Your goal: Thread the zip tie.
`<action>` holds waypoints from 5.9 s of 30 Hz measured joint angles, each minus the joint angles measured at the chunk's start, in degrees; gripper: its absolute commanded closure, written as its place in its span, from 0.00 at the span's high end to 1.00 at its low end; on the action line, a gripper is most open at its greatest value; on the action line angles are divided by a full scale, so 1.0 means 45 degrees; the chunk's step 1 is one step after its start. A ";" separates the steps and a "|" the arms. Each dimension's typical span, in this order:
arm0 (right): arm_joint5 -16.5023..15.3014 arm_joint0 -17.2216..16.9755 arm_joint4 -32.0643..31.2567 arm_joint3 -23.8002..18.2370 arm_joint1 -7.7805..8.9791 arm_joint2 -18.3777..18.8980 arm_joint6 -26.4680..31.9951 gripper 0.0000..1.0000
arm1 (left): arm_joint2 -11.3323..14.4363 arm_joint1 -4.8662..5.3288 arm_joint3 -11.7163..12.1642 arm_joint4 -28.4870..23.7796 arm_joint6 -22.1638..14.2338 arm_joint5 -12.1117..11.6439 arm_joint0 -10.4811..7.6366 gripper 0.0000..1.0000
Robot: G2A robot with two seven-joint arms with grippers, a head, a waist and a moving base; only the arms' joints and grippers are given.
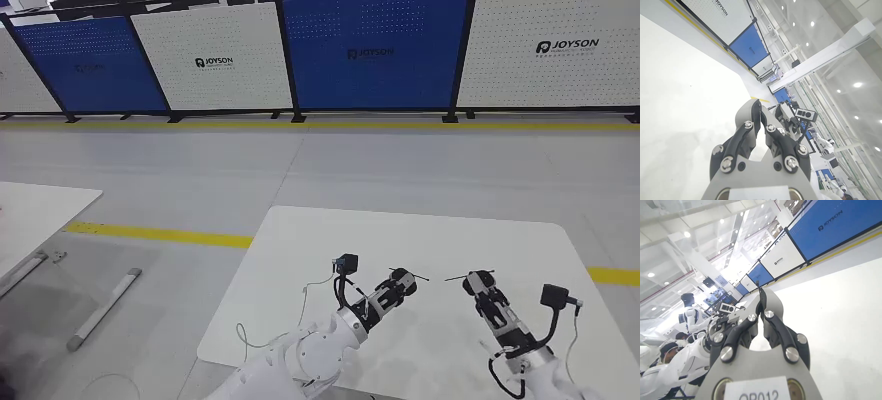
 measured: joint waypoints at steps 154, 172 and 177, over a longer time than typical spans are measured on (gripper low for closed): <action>0.0822 0.0703 -0.0725 0.0766 -0.1326 -0.0968 0.0151 0.00 | -0.0157 -0.0605 -0.0803 0.3009 -0.0406 0.1925 0.0198 0.24; 0.0696 0.0528 -0.0836 0.0665 -0.1416 -0.0821 0.0099 0.00 | -0.0204 -0.0879 -0.0548 0.3185 -0.0640 0.2092 0.0209 0.17; 0.0646 0.0507 -0.0867 0.0658 -0.1441 -0.0801 0.0126 0.00 | -0.0176 -0.0972 -0.0440 0.3217 -0.0693 0.2237 0.0164 0.18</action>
